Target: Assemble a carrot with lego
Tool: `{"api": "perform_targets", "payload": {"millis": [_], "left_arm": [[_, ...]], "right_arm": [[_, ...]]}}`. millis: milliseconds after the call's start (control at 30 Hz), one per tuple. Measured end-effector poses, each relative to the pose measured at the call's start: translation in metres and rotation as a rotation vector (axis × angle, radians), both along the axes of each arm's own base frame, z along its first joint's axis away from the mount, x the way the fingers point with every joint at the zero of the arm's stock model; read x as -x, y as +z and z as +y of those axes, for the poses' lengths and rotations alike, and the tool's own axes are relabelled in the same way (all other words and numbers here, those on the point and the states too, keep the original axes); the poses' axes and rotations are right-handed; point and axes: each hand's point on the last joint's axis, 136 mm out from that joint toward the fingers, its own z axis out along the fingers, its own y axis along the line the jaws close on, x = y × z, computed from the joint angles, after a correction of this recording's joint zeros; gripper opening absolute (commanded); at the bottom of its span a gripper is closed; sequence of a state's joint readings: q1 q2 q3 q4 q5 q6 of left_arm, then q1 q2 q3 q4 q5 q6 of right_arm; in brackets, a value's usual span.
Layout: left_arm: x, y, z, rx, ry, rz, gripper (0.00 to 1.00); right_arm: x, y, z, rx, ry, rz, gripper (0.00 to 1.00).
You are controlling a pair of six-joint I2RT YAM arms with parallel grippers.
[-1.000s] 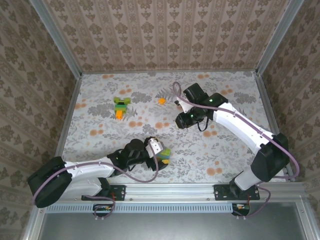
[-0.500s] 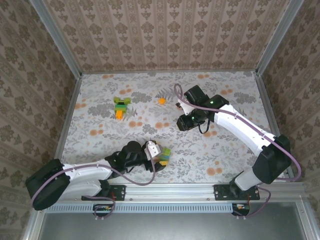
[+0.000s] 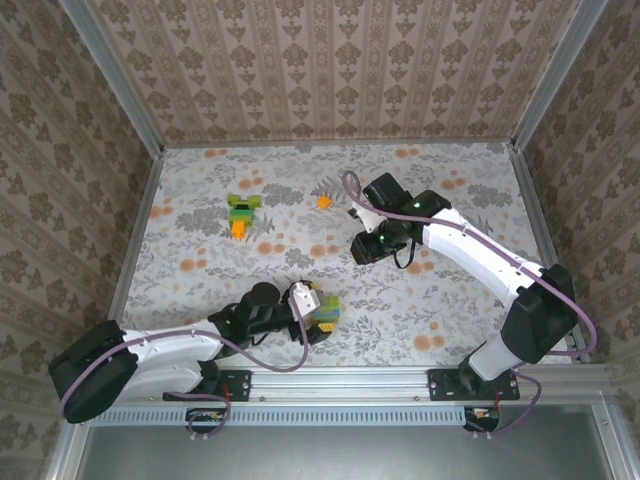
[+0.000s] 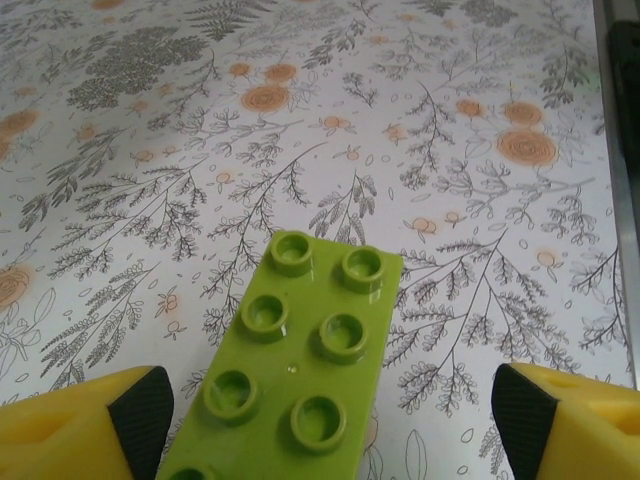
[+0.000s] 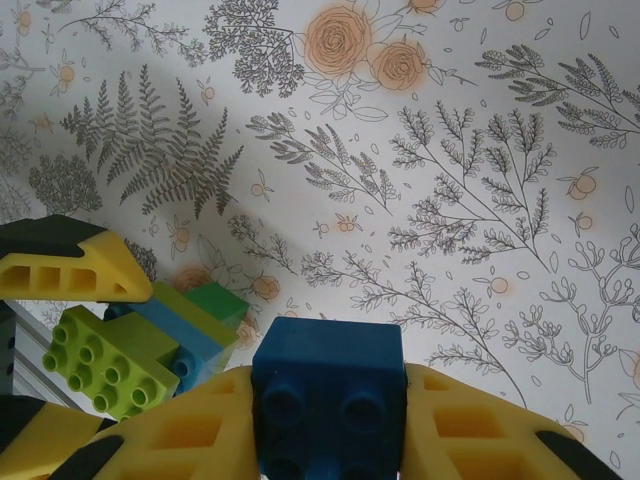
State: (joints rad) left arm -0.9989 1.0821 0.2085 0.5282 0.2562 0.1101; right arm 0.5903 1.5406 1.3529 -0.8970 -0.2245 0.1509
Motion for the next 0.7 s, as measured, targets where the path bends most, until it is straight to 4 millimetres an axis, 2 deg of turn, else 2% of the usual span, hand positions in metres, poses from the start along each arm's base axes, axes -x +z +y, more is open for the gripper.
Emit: {"api": "perform_targets", "payload": {"millis": [167, 267, 500, 700], "left_arm": [[-0.008, -0.008, 0.002, -0.013, 0.013, 0.011, 0.73], [-0.012, -0.012, 0.002, -0.014, 0.009, 0.020, 0.70], [-0.005, 0.003, 0.007, 0.069, -0.035, 0.001, 0.69], [0.004, 0.015, 0.006, 0.127, -0.087, -0.020, 0.70]], "right_arm": [[0.003, 0.000, 0.003, -0.001, 0.005, 0.003, 0.30], [0.005, 0.001, 0.005, 0.000, 0.014, 0.005, 0.30], [0.016, -0.003, 0.005, 0.022, 0.028, 0.039, 0.30], [0.025, -0.013, -0.001, 0.045, 0.018, 0.078, 0.30]]}}
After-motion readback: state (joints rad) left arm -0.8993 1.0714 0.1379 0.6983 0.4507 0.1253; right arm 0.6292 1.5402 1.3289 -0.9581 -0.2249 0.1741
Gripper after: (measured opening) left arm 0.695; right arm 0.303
